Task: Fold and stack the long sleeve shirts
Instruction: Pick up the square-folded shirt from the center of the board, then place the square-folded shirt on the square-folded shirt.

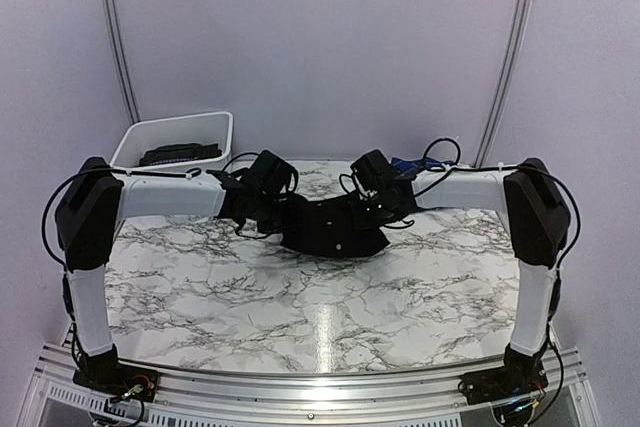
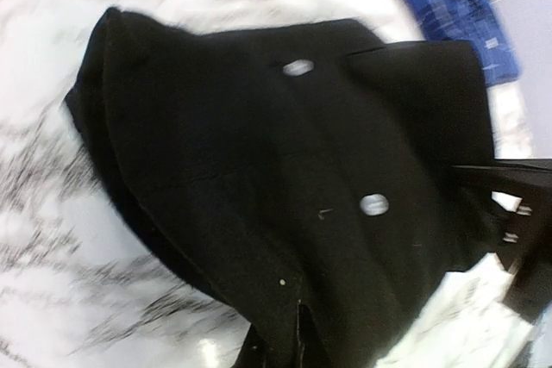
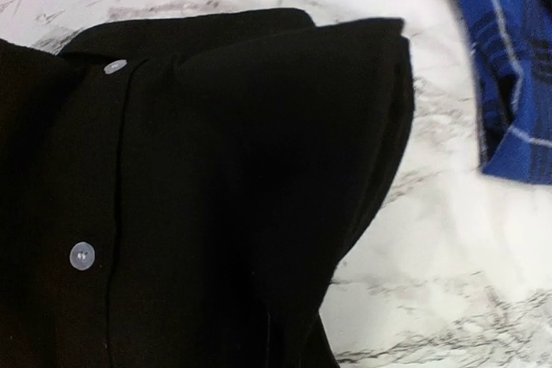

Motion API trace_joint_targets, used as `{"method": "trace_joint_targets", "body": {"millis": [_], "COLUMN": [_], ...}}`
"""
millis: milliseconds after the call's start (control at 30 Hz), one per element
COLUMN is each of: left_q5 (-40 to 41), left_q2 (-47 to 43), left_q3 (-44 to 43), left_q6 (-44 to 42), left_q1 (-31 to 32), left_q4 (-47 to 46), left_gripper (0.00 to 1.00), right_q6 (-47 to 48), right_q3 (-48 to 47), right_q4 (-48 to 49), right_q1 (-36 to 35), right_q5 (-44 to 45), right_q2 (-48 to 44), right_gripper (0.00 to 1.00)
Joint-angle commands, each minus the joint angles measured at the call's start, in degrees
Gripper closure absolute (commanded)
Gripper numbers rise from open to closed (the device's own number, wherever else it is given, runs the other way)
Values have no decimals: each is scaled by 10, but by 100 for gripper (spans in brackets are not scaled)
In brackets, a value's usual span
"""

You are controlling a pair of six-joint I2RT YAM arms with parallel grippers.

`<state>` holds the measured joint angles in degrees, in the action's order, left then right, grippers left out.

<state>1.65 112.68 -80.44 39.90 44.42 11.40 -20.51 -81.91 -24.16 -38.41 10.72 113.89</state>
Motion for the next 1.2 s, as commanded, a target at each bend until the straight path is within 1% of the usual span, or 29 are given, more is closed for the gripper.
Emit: {"method": "trace_joint_targets", "body": {"millis": [0, 133, 267, 433, 500, 533, 600, 700, 833, 933, 1067, 1167], "left_q5": [-2, -13, -32, -20, 3, 12, 34, 61, 92, 109, 124, 128], "left_q2": [46, 143, 253, 396, 449, 469, 483, 495, 518, 541, 556, 566], "left_q3": [-100, -212, -361, -561, -641, -664, -667, -666, -672, -690, -691, -692], "left_q6": [-10, -18, -15, 2, 11, 22, 48, 62, 85, 102, 119, 133], "left_q1": [16, 26, 34, 43, 47, 46, 46, 47, 47, 47, 46, 45], "left_q4": [-81, -129, -169, -222, -236, -262, -314, -379, -434, -454, -469, -472], "left_gripper": [100, 100, 100, 100, 100, 100, 100, 100, 100, 100, 100, 100], "right_q6": [63, 108, 143, 173, 178, 182, 187, 195, 203, 203, 203, 225], "right_q3": [-49, -78, -107, -148, -168, -177, -202, -226, -274, -313, -352, -373], "right_q4": [-21, -7, 11, 30, 33, 35, 31, 36, 27, 14, 7, 1], "right_q1": [52, 104, 157, 218, 239, 248, 263, 278, 293, 299, 301, 308], "right_q5": [73, 92, 99, 112, 106, 106, 107, 112, 117, 116, 126, 139], "right_q2": [-29, -24, -11, 12, 27, 36, 54, 77, 115, 139, 160, 177], "right_gripper": [100, 100, 100, 100, 100, 100, 100, 100, 100, 100, 100, 100]}}
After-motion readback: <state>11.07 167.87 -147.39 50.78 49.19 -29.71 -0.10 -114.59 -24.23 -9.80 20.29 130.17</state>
